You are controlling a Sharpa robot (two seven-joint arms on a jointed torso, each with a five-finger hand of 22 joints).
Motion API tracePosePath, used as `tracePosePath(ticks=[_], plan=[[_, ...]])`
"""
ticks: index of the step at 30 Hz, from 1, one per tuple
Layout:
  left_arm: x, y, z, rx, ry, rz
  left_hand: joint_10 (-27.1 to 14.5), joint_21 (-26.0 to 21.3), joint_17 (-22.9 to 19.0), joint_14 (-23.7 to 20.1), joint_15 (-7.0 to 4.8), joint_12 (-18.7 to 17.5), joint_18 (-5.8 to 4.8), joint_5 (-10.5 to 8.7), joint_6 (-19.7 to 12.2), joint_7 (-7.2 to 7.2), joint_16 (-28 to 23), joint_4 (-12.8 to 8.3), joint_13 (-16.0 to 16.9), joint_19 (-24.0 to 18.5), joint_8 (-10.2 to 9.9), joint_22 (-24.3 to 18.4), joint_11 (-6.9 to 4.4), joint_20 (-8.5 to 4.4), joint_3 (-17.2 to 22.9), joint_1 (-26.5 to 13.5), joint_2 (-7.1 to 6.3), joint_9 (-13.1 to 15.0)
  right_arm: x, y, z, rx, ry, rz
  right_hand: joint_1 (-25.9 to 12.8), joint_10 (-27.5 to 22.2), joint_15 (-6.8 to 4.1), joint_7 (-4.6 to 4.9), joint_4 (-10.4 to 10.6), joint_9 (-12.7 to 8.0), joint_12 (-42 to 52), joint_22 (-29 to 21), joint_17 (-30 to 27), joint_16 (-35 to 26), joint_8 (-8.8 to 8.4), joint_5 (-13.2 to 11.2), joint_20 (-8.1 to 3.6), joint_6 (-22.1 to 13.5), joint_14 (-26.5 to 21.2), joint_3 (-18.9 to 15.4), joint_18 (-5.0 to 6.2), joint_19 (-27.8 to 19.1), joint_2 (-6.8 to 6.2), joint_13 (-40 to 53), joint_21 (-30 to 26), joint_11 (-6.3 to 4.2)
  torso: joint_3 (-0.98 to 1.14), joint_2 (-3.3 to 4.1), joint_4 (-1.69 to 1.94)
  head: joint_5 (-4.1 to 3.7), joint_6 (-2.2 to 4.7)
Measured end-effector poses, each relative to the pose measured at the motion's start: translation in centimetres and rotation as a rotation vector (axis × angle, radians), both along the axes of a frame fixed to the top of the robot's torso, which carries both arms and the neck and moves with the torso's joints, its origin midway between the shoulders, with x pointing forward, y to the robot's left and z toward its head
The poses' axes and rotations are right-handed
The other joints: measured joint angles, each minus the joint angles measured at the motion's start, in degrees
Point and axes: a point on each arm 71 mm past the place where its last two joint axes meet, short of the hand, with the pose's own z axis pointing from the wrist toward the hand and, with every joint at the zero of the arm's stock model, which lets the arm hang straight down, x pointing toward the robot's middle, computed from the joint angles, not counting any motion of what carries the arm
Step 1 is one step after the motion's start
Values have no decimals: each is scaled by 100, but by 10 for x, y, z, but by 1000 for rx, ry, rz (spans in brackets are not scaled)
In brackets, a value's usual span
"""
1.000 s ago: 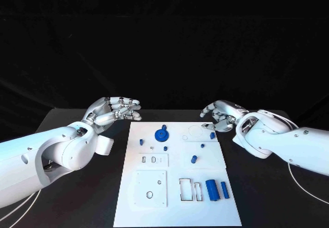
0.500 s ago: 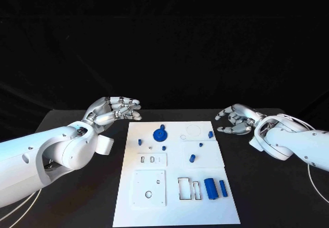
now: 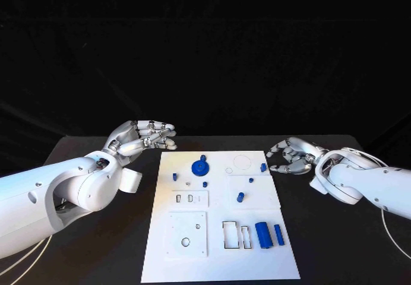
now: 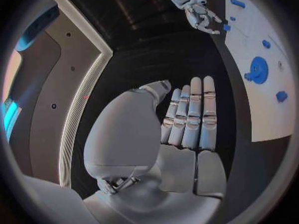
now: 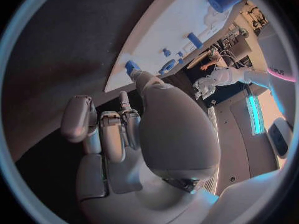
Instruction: Assemble the parts on the task board
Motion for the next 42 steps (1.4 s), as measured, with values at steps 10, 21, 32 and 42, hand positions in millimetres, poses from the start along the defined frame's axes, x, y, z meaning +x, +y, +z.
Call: tracePosePath(ticks=[10,21,32,42], plan=[[0,1,0,1,0,1,0,0,-1,0,0,0,0,0,0,0,0,0,0,0,0,0,0,0,0,0,0,0,0,5,-7,-1,24,15,0,1,0,-25,0,34,24,48,-1,0,0,0,0,90,0,0,0,0,0,-1,24,-1,1,-6,3,20,-31],[0,2,0,1,0,2,0,0,8,0,0,0,0,0,0,0,0,-24,0,0,0,6,0,0,24,0,0,6,-1,12,-10,-2,35,33,0,22,0,-42,13,55,83,145,-2,0,30,0,9,168,0,13,1,55,0,-1,103,-22,1,-7,-3,46,-44],[0,2,0,1,1,2,0,0,8,0,0,0,0,0,0,0,0,-24,0,0,0,5,0,0,24,0,0,5,0,16,-11,-2,37,38,-49,22,0,-58,49,61,106,191,-2,0,30,0,-11,225,0,49,0,75,48,-1,137,-22,6,-8,-8,40,-47],[0,2,0,1,1,2,0,0,7,0,0,0,0,0,0,0,0,-24,0,0,0,5,0,0,24,0,0,5,1,18,-12,-2,40,30,-80,42,0,-75,97,74,129,221,-3,0,54,0,-31,308,0,97,1,95,79,-1,179,-43,3,-9,-6,57,-45]])
